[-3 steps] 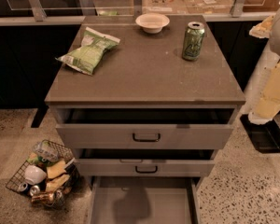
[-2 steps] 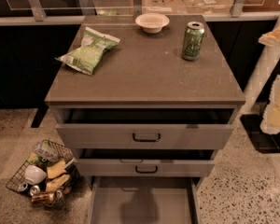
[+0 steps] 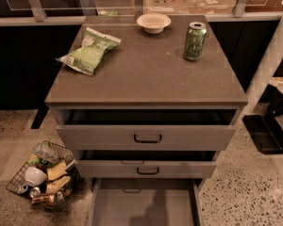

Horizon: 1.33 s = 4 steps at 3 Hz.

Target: Close bottom drawer

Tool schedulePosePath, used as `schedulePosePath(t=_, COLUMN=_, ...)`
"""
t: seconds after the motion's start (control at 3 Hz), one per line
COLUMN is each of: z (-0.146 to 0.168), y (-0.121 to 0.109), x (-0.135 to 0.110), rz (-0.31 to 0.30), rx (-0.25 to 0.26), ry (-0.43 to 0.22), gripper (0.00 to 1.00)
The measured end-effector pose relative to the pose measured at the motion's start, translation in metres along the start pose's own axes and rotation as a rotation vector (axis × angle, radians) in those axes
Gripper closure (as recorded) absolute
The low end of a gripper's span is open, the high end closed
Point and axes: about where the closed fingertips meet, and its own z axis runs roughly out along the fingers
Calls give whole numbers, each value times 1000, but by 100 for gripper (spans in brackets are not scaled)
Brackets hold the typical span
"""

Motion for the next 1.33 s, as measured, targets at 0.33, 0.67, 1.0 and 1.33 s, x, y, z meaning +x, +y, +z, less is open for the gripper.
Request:
schedulePosePath(t=0.33, z=38, y=32, x=17, rz=-72, rx=27, ry=56, gripper=0)
schedulePosePath(t=0.67, z=82, y=69, x=28, rz=-77, rx=46, ry=53, gripper=0)
schedulePosePath(t=1.0, z=82, y=69, x=28, rz=-77, rx=46, ry=53, gripper=0)
schedulePosePath(t=1.33, z=103, y=64, x=30, rz=-48, rx=32, ry=58, gripper=0)
